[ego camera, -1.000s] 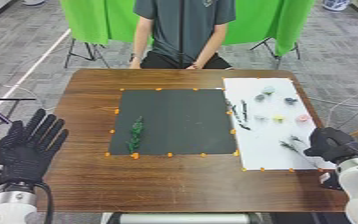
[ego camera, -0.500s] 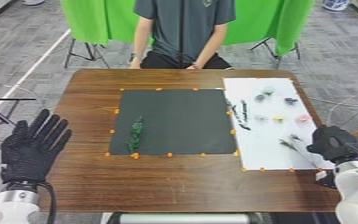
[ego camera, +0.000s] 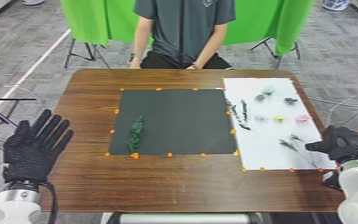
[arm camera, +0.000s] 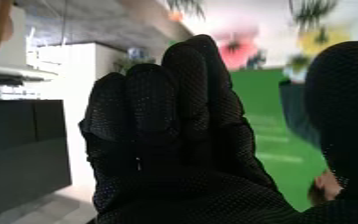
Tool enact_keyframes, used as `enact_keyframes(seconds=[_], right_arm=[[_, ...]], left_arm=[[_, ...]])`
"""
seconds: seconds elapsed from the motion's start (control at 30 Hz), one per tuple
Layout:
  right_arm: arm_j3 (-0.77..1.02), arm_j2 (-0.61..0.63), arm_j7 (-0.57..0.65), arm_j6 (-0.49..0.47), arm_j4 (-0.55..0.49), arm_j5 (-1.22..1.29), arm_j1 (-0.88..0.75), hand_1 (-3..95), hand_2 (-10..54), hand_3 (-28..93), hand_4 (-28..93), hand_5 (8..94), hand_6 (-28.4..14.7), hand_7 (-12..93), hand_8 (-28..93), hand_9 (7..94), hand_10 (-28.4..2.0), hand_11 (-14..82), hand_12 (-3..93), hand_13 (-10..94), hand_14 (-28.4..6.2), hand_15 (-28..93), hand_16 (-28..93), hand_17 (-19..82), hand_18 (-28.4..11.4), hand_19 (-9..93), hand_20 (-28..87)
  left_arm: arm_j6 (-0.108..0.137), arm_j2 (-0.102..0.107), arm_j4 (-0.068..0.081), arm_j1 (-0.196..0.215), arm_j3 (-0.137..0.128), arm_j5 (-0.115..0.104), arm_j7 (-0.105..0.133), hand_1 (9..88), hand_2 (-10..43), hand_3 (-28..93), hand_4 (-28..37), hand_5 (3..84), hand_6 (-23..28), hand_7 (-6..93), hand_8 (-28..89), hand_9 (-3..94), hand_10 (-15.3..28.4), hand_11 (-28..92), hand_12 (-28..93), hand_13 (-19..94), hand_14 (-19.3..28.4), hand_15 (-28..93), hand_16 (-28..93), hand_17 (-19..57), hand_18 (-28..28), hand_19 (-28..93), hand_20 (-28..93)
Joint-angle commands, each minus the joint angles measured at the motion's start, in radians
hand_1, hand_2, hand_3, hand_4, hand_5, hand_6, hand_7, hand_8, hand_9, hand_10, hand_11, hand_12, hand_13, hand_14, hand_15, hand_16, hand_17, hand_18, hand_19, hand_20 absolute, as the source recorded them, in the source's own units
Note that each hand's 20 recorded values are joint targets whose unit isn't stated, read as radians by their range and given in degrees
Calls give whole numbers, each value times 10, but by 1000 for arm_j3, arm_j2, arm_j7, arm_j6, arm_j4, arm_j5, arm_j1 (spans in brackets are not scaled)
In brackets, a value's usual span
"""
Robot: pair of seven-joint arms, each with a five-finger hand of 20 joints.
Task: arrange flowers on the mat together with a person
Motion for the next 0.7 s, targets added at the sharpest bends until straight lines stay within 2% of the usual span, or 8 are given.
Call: enact_keyframes(seconds=[0.03, 0.1, 0.17, 0.2, 0.27, 0.33, 0.5, 0.7], right_arm=[[-11, -12, -22, -25, 12, 25, 3, 234, -95, 729, -217, 600, -68, 352, -130, 591, -189, 548, 351, 589, -152, 733, 334, 351, -225, 877, 299], [-36, -9, -21, -20, 23, 8, 17, 237, -95, 727, -222, 611, -66, 338, -129, 595, -188, 547, 348, 590, -152, 733, 332, 351, -227, 876, 301], [-59, -9, -10, -5, 31, 11, 26, 253, -95, 729, -223, 631, -60, 316, -131, 606, -186, 541, 343, 594, -151, 732, 330, 352, -227, 873, 301], [-66, -11, -12, -2, 35, 20, 31, 268, -95, 734, -221, 645, -57, 306, -132, 612, -185, 538, 340, 599, -151, 730, 329, 354, -228, 873, 302], [-84, -12, -6, 10, 43, 27, 40, 319, -95, 751, -216, 681, -45, 300, -132, 635, -177, 533, 338, 615, -148, 728, 327, 364, -228, 873, 302], [-96, -13, 6, 33, 51, 66, 53, 354, -92, 764, -232, 701, -38, 301, -116, 650, -173, 527, 340, 624, -146, 724, 330, 368, -229, 873, 303], [-112, -9, 42, 125, 50, 75, 56, 468, -43, 708, -255, 722, -48, 365, 62, 678, -163, 524, 339, 655, -139, 715, 325, 391, -232, 881, 303], [-122, -6, 83, 192, 31, 96, 71, 497, -32, 721, -253, 711, -37, 439, 115, 708, -152, 514, 399, 685, -130, 723, 333, 415, -232, 907, 300]], left_arm=[[5, -4, 3, 13, 3, -2, -10, 276, 124, 721, -283, 445, 65, 88, -85, 396, 133, 132, 76, 306, 130, 166, -37, -17, 123, 245, 121], [12, -7, -1, 16, 1, -8, -13, 276, 124, 721, -283, 445, 65, 88, -85, 396, 133, 131, 76, 306, 130, 166, -37, -17, 123, 245, 121], [1, -8, 3, 9, 4, -36, -14, 277, 126, 719, -283, 445, 65, 88, -85, 396, 133, 131, 76, 307, 130, 167, -37, -17, 123, 245, 121], [2, -9, 2, 10, 4, -38, -15, 278, 127, 718, -283, 445, 65, 88, -85, 397, 133, 132, 76, 307, 131, 168, -37, -17, 123, 246, 122], [4, -8, 3, 8, 6, -29, -16, 278, 129, 718, -283, 445, 65, 88, -85, 397, 133, 133, 76, 307, 131, 169, -37, -18, 123, 248, 123], [-1, -9, 2, 11, 4, -34, -13, 278, 130, 717, -283, 445, 65, 88, -85, 397, 133, 133, 76, 307, 131, 169, -38, -18, 123, 249, 123], [0, -12, 1, 16, 5, -35, -11, 277, 129, 719, -283, 445, 65, 89, -85, 396, 133, 132, 76, 306, 130, 169, -38, -19, 124, 250, 123], [0, -7, 2, 17, 10, -39, -6, 277, 129, 720, -283, 446, 66, 89, -86, 396, 133, 133, 76, 306, 130, 169, -38, -19, 123, 251, 122]])
